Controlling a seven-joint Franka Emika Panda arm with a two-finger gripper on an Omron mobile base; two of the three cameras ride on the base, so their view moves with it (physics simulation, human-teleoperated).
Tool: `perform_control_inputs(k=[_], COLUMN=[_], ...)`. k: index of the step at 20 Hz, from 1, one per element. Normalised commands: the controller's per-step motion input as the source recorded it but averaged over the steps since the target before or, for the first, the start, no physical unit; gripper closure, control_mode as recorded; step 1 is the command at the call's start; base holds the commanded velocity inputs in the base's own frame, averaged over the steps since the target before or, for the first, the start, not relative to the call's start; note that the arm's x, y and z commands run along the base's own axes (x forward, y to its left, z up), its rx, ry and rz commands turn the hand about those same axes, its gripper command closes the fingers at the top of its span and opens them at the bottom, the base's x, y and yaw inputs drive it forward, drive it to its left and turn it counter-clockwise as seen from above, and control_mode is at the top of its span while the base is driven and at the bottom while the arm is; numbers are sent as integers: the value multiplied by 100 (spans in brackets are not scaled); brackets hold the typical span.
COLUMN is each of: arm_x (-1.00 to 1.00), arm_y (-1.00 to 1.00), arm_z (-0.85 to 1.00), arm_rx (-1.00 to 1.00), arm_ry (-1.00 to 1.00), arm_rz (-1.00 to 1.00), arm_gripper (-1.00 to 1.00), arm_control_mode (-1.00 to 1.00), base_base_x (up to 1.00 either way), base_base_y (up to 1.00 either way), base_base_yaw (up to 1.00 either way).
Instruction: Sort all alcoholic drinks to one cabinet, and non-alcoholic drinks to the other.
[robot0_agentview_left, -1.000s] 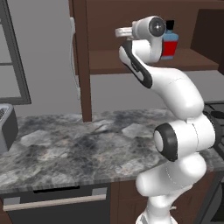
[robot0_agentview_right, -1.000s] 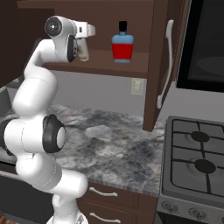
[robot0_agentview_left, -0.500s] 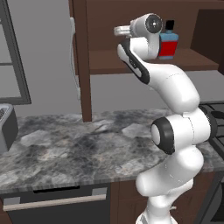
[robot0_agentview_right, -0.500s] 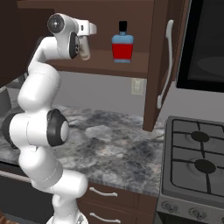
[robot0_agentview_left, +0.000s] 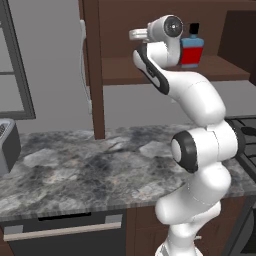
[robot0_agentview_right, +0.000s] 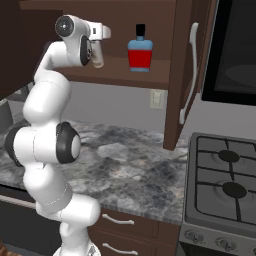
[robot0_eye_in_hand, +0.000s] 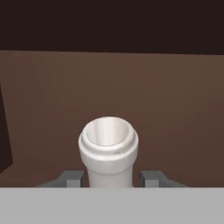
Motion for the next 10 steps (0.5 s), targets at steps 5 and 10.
perform_control_inputs(k=[5,10], arm_x=[9,5], arm_y=[0,0], arm_z=[-8,-4], arm_rx=[2,1], arm_ry=[-8,-13], arm_rz=[0,0], arm_gripper=[-100,-100], arm_control_mode=[-100,-100], base_base_x=[0,0], base_base_y=[0,0], base_base_yaw=[0,0])
